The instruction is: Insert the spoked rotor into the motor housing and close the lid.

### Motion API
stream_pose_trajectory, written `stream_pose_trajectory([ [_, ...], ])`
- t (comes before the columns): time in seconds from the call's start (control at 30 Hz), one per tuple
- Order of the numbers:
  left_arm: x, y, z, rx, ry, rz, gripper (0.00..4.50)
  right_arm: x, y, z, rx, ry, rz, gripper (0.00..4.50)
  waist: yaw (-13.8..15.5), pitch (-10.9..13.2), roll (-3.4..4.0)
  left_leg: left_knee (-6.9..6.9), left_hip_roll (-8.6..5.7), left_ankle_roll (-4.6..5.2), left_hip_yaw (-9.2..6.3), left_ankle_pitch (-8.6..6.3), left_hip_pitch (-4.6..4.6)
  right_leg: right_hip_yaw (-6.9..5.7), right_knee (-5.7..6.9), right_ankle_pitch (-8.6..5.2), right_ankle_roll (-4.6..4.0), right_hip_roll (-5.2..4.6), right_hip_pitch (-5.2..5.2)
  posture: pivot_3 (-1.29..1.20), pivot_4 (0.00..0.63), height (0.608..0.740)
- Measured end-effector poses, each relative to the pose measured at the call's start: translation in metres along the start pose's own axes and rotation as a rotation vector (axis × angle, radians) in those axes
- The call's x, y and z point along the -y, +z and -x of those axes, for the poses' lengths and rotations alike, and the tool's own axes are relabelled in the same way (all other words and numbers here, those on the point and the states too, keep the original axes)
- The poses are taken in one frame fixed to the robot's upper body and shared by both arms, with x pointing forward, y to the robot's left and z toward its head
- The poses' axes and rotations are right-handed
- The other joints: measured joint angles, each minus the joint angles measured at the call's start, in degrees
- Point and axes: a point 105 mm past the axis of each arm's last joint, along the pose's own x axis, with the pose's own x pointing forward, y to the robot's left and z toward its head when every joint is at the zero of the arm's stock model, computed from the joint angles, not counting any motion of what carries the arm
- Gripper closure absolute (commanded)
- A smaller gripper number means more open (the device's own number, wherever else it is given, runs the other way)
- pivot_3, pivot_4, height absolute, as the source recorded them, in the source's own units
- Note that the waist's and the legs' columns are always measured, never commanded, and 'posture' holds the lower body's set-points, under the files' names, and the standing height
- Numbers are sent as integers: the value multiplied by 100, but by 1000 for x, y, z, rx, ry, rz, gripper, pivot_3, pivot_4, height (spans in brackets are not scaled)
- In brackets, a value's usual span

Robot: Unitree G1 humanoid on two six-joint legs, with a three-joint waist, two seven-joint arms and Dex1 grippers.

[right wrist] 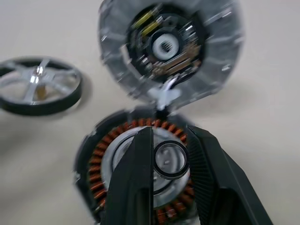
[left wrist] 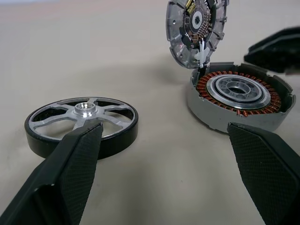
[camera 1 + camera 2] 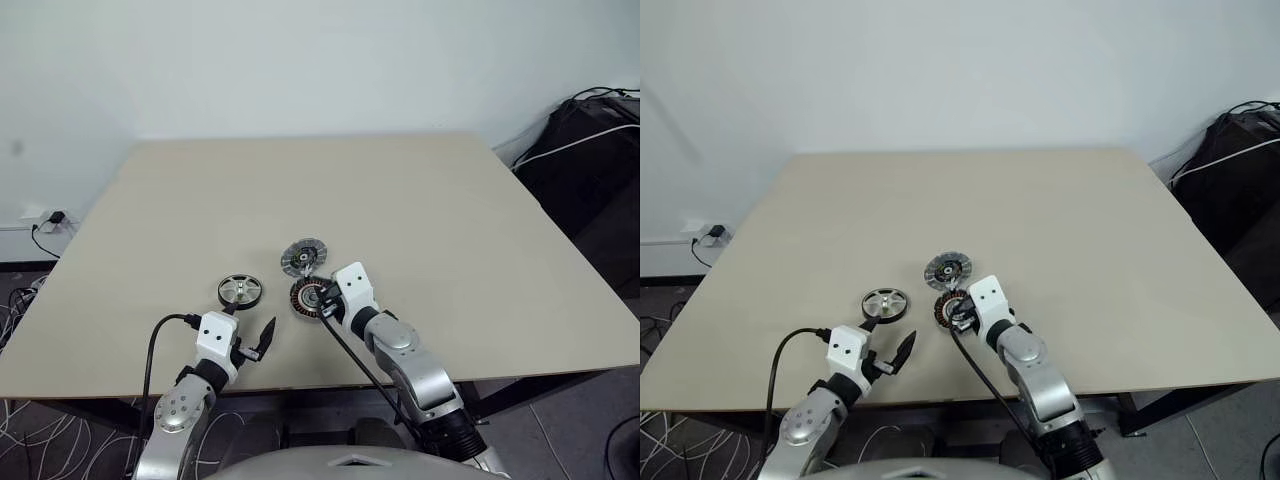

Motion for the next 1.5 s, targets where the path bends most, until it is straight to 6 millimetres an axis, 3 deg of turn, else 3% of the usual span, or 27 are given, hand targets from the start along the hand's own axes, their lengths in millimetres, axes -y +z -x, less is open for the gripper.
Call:
stream_pose_trajectory([
  [0.67,1,-2,2,-4,7,7,0,-9,-13,-15,-42,47,19,3815,-2,1,-1,-1,0,0,-1,0,0,-1,0,0,0,2,0,0,0,740],
  [0.93,1,-3,2,-7,7,8,0,-10,-12,-16,-33,45,15,1195,-2,1,-1,-1,0,0,-1,0,0,-1,1,1,0,3,-1,0,0,740],
  [1.1,0,-5,2,-12,7,9,0,-10,0,-12,17,57,6,1195,-2,3,1,-1,0,0,-1,0,0,-1,0,0,0,2,-1,0,0,740],
  [1.27,0,-5,2,-13,5,9,0,-8,21,-4,90,54,9,2819,-1,2,-1,-2,0,0,-2,0,0,-1,0,0,1,2,-1,0,0,740],
  [1.43,1,-5,2,-14,3,9,0,-3,16,-2,58,33,41,4474,0,3,-1,-2,0,0,-1,0,0,-1,0,0,0,1,-1,0,0,740],
  [1.5,1,-6,2,-15,2,9,0,-4,14,-1,44,43,55,4474,0,3,-1,-2,0,0,-2,0,0,-1,0,0,0,1,-1,0,0,740],
])
